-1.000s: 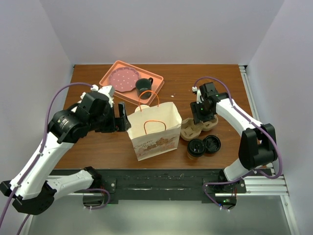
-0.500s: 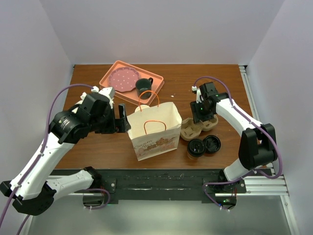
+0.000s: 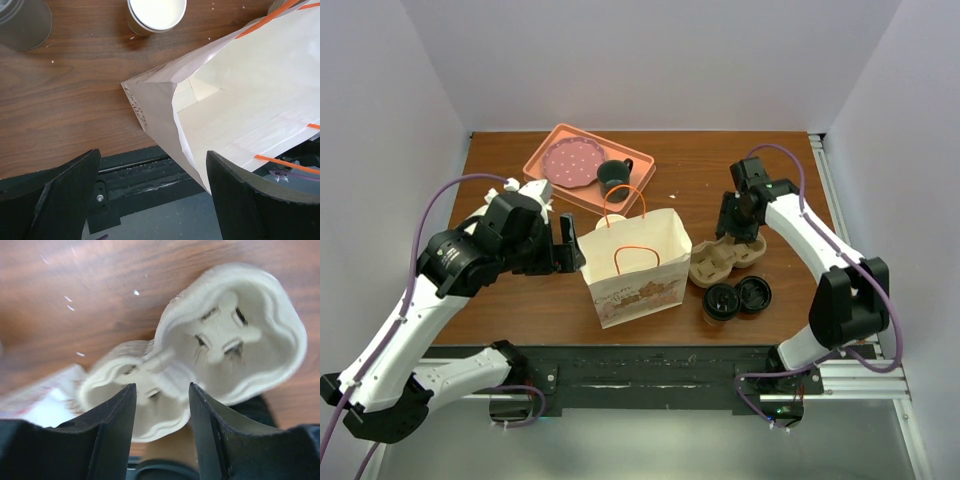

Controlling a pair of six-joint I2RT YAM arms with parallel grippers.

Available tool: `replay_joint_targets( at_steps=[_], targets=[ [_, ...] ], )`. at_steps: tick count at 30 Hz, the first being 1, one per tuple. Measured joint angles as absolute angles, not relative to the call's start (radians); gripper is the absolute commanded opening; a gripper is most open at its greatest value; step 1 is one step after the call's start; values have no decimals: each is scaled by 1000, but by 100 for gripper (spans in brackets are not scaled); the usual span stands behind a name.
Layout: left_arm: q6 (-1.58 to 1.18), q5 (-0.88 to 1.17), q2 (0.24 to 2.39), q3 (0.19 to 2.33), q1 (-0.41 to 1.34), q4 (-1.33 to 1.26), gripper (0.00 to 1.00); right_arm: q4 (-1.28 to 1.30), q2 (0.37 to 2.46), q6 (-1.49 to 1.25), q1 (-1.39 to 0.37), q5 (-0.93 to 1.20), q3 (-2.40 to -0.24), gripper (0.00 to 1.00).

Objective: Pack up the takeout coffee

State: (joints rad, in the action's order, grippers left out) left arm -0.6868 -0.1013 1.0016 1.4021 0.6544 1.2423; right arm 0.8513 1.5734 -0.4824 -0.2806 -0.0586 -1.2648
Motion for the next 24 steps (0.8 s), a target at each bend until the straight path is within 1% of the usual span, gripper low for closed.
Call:
replay_joint_targets(
  at_steps=[3,7,12,17,24],
  targets=[
    [-686,-101,994,1393,654,1244,92,880,1527,-659,-281,-99,-1287,50],
    [-682,-102,993,1393,654,1243,92,938,1526,-873,-284,-148,-1314,50],
    [-659,-110,983,1393,654,1244,92,975,1524,-1071,-303,-195,-1289,51],
    [-632,-116,982,1393,654,1246,92,987,1525,-1182,-311,-233,-1262,52],
    [-612,-121,984,1393,654,1256,93,997,1547,-1266,-315,-273,-1262,51]
  ],
)
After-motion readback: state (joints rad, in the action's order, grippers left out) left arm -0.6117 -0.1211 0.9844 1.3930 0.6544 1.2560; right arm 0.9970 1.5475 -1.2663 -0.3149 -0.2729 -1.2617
